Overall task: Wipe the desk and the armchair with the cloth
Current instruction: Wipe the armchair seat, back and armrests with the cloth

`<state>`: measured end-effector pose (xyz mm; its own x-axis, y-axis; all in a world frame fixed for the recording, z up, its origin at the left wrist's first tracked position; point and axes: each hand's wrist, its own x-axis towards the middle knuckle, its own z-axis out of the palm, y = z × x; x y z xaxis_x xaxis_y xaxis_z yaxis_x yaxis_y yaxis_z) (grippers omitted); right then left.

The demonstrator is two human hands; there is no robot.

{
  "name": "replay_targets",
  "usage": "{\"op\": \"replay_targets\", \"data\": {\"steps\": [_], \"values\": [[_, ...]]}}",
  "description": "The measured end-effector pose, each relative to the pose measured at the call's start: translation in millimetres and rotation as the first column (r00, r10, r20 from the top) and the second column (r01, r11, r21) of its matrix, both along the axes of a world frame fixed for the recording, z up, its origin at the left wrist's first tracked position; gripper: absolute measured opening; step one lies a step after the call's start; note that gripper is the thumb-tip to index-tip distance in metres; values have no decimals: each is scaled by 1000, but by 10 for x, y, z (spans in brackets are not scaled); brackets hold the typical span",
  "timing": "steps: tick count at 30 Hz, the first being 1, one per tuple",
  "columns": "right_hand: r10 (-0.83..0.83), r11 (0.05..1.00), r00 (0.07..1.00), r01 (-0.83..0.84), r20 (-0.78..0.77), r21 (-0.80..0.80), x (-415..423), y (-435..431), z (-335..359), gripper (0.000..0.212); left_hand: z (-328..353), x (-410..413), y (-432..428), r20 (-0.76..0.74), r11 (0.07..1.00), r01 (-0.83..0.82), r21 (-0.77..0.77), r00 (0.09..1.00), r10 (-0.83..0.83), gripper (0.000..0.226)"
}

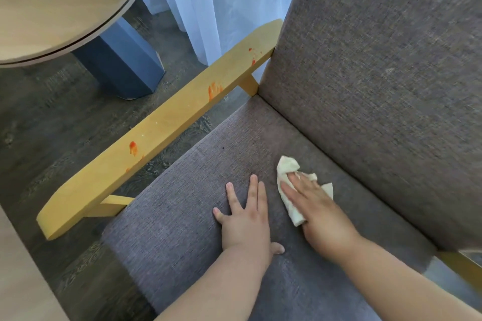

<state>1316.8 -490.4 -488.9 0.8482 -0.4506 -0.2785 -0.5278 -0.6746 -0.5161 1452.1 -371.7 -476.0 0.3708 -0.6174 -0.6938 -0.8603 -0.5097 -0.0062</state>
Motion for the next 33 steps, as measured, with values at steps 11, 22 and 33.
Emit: {"op": "replay_targets", "data": {"steps": [11, 22, 33], "values": [[-487, 870, 849, 451, 206, 199, 850, -515, 558, 63, 155, 183, 497, 92, 980, -194, -43, 976, 197, 144], [-110, 989, 976, 90, 187, 114, 1568, -47, 209, 55, 2, 357, 640, 45, 966, -255, -40, 966, 256, 152], [-429, 900, 887, 436, 170, -1, 523, -397, 577, 63, 218, 436, 615, 43, 979, -201, 20, 979, 200, 146]]}}
